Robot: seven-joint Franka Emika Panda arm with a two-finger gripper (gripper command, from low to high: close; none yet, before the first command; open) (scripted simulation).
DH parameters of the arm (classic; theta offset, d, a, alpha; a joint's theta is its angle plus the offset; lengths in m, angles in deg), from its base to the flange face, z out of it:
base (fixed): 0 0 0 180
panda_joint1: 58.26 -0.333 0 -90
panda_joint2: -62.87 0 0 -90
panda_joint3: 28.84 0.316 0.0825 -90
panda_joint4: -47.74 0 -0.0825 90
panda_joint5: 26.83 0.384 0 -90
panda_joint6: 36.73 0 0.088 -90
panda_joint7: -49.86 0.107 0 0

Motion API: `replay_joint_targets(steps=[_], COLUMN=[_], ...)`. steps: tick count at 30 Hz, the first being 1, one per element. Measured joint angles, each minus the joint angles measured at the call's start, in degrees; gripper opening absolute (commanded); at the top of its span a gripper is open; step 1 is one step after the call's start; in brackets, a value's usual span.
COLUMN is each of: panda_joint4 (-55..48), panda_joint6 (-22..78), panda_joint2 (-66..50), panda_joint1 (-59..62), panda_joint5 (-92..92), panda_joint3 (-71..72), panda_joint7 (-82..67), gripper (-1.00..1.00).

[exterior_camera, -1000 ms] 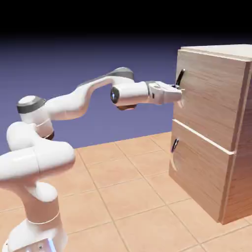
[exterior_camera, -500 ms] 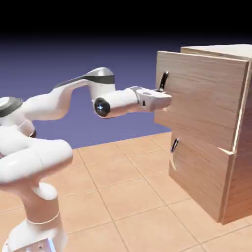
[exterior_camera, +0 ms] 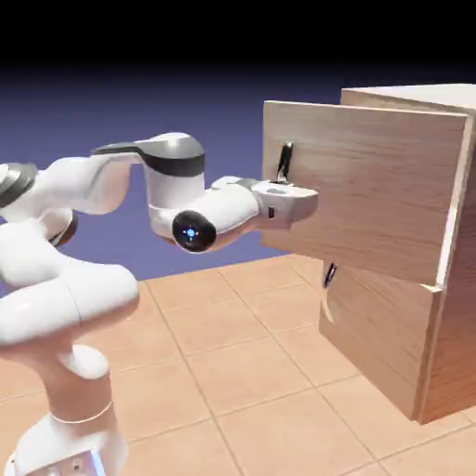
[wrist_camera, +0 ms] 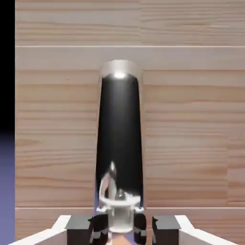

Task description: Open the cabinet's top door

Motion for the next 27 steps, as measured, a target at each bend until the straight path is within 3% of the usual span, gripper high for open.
replay_joint_targets(steps=[8,16,27], panda_joint4=[-1.8,-10.2,-30.6], panda_joint6=[19.9,37.9,46.8], panda_joint2=[-9.0,-21.7,-42.5], panda_joint1=[12.4,28.7,48.8], panda_joint5=[-12.1,-28.5,-55.2], panda_joint3=[-5.6,-5.1,6.8], panda_joint7=[-8.4,-22.0,-43.5], gripper=[-1.00,-1.00,-1.00])
